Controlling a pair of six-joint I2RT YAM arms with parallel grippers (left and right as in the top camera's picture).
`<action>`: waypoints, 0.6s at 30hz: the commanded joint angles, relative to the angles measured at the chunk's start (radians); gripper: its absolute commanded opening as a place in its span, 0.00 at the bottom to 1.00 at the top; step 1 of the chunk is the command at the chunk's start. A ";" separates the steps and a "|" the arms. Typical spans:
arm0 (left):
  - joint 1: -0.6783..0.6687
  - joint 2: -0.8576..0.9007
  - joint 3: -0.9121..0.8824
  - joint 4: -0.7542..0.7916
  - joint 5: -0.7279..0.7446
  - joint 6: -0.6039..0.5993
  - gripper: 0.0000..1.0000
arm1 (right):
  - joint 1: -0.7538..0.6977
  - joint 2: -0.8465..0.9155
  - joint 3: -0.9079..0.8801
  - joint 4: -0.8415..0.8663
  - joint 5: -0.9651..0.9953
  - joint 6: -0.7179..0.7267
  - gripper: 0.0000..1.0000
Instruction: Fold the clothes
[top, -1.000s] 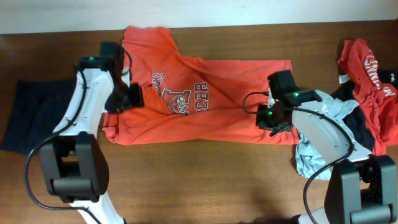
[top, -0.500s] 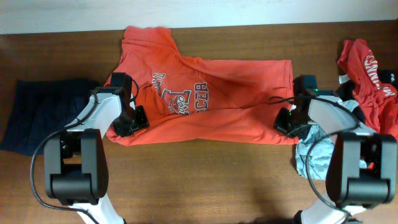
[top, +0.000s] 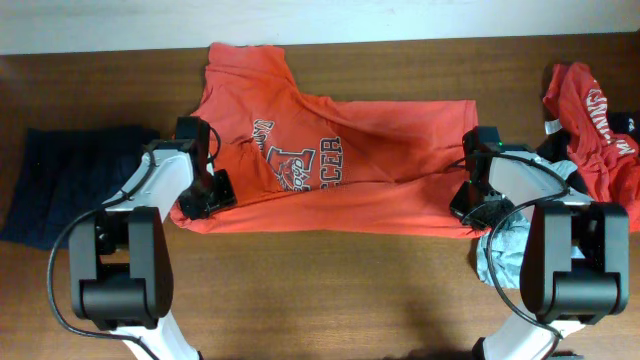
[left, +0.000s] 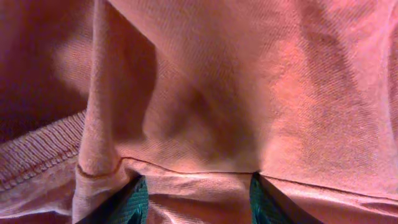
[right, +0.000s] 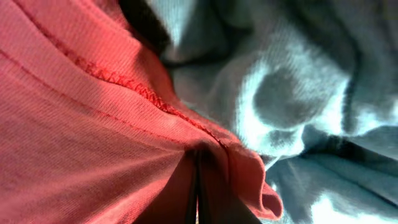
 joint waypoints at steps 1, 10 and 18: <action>0.023 0.018 -0.027 0.002 -0.072 -0.009 0.53 | -0.013 0.036 -0.024 -0.008 0.080 0.030 0.04; 0.023 -0.153 0.137 -0.165 -0.074 0.026 0.54 | -0.013 -0.225 -0.019 0.010 -0.166 -0.182 0.04; 0.023 -0.324 0.207 0.014 -0.066 0.056 0.99 | -0.013 -0.424 -0.016 0.134 -0.459 -0.371 0.33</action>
